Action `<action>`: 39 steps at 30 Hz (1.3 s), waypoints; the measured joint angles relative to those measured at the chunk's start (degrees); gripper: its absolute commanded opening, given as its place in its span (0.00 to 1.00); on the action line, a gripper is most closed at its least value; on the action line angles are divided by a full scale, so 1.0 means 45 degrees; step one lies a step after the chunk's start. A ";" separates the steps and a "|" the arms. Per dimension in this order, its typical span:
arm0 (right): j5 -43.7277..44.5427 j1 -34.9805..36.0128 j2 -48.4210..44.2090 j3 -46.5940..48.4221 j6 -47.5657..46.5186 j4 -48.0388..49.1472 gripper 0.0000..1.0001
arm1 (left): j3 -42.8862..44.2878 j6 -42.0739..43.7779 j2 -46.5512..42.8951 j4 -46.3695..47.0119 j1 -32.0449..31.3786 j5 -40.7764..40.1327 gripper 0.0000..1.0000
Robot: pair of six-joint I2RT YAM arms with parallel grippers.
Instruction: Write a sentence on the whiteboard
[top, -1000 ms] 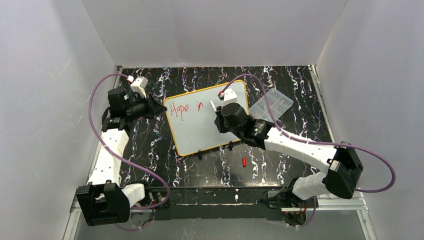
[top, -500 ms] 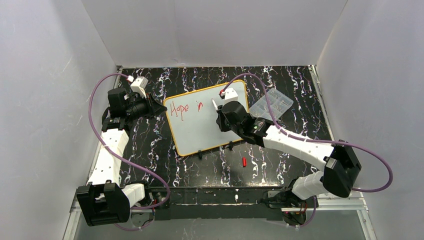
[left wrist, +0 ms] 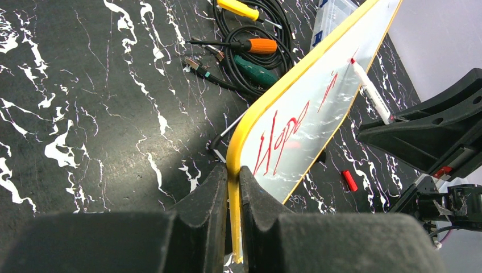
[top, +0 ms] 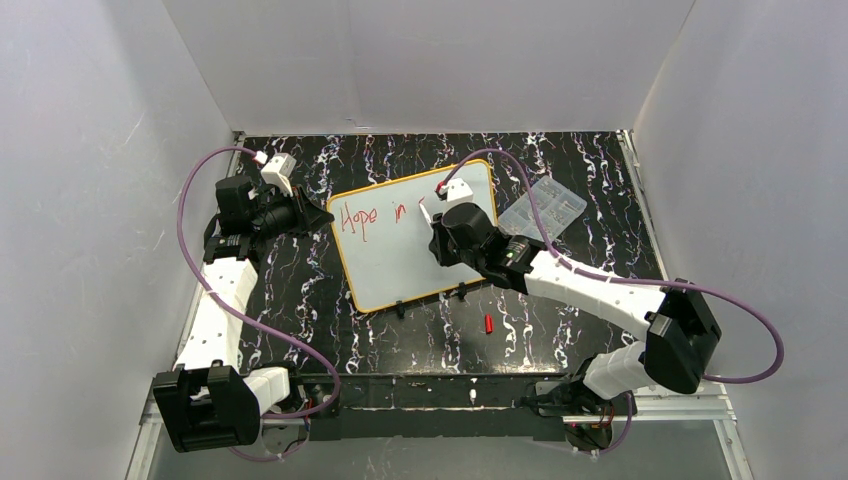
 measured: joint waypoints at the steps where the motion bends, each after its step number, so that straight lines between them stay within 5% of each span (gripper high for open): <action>1: -0.0010 0.0000 0.0000 -0.0024 0.0029 0.0000 0.01 | 0.0000 0.0000 0.0000 -0.0005 0.0000 -0.0005 0.00; 39: 0.0282 0.0335 -0.0845 -0.0646 0.0520 -0.0053 0.01 | 0.0000 -0.0005 0.0000 -0.0039 0.0000 0.0029 0.00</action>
